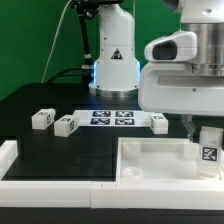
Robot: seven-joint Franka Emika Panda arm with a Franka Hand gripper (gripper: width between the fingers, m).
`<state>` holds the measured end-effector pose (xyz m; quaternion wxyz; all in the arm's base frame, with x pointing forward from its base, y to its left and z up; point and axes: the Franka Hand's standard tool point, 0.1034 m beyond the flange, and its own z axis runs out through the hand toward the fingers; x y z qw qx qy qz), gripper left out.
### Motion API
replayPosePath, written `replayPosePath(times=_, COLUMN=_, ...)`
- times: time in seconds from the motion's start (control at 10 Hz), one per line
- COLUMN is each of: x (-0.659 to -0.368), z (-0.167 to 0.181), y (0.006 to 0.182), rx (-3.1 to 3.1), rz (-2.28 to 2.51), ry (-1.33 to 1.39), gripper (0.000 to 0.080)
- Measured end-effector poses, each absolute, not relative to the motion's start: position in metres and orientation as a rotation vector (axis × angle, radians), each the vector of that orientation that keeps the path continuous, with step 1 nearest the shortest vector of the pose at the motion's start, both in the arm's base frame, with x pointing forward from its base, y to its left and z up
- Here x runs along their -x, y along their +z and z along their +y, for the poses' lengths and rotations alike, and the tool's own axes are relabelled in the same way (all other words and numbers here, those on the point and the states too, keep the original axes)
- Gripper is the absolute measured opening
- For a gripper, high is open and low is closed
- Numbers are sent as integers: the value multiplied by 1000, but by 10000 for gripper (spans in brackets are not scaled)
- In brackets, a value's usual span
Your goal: Assemble one leg
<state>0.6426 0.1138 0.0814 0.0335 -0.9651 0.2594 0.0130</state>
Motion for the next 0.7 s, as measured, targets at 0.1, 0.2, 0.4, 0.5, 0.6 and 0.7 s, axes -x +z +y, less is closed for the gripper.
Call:
replayPosePath(times=0.1, x=-642, z=114, y=81, rx=2900, rz=1013, ry=50, gripper=291)
replayPosePath(times=0.2, x=-642, z=113, y=81, rx=2842, rz=1169, ry=54, gripper=291)
replayPosePath(times=0.4, x=-642, z=113, y=81, rx=2674, rz=1529, ry=66, gripper=291)
replayPosePath(times=0.5, x=-642, z=114, y=81, rx=2579, rz=1692, ry=70, gripper=291)
replayPosePath(times=0.6, x=-642, z=115, y=81, rx=2519, rz=1783, ry=73, gripper=291)
replayPosePath(times=0.7, x=-642, z=115, y=81, rx=2393, rz=1955, ry=80, gripper=291)
